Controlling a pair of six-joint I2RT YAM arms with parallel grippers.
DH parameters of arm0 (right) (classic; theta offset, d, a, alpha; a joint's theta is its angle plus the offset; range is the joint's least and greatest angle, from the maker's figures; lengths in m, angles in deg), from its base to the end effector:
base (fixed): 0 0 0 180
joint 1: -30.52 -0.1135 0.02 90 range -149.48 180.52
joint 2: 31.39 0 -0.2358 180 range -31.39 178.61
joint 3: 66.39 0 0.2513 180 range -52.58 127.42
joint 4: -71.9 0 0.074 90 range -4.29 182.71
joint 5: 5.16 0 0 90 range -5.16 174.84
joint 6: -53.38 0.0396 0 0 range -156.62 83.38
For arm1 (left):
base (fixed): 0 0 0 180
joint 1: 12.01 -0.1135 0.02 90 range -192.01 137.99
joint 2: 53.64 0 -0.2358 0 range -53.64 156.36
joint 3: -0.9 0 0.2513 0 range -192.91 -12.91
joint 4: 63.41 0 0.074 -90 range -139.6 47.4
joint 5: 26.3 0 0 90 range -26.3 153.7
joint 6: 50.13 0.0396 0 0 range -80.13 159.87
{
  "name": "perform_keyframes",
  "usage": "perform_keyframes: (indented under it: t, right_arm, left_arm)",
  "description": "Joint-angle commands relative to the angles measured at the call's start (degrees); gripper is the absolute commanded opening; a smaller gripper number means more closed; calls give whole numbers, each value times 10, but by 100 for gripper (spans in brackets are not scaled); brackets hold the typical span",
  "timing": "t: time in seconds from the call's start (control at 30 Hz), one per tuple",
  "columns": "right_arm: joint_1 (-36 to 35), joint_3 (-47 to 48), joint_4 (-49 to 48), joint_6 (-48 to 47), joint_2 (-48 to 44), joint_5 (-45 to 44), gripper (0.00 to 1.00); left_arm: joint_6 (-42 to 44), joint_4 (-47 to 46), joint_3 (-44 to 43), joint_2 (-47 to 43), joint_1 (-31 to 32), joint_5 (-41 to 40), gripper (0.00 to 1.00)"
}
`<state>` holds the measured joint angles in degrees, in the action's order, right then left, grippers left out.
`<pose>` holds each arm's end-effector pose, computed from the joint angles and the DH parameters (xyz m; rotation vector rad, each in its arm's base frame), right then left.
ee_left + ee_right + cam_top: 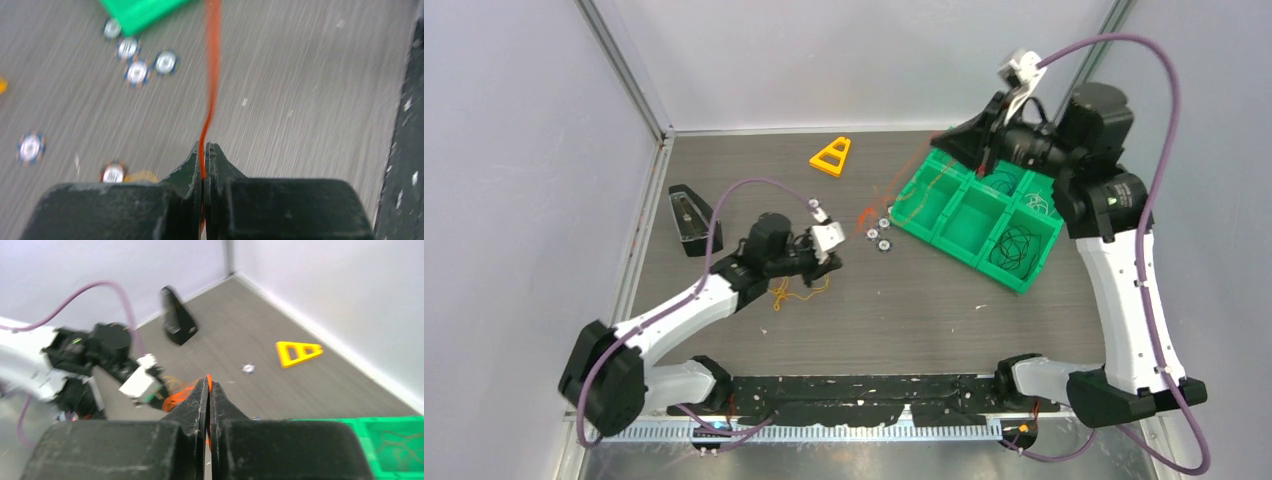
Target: Untangle the cables
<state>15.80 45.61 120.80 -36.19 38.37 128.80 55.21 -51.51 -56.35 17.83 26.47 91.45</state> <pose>0.2119 0.0841 0.4918 -0.7804 1.5379 0.8398 0.2129 -0.1928 0.2273 1.1950 1.6652 -0.7435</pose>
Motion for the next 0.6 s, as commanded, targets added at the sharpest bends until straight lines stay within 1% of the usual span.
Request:
perform_keyframes:
  t: [0.0, 0.07, 0.17, 0.3, 0.43, 0.47, 0.53, 0.57]
  right_arm:
    - [89, 68, -66, 46, 19, -4, 5]
    - [120, 95, -73, 50, 36, 9, 5]
    - [147, 130, -77, 55, 63, 28, 5]
    - [178, 148, -78, 51, 83, 41, 6]
    - [185, 124, -77, 31, 77, 45, 5]
    - [185, 118, -75, 23, 72, 45, 6]
    - [186, 97, -68, 5, 64, 40, 5]
    - [186, 82, -60, 2, 59, 38, 5]
  left_arm:
    - [84, 120, 65, -93, -72, 40, 0]
    - [114, 147, 77, -115, -82, 29, 0]
    - [187, 210, 81, -111, -95, 7, 0]
    - [216, 253, 94, -118, -135, 6, 0]
    - [231, 266, 98, -137, -141, 10, 0]
    - [224, 267, 95, -140, -141, 9, 5]
    - [208, 272, 86, -142, -141, 2, 25]
    - [198, 275, 81, -142, -141, -2, 32]
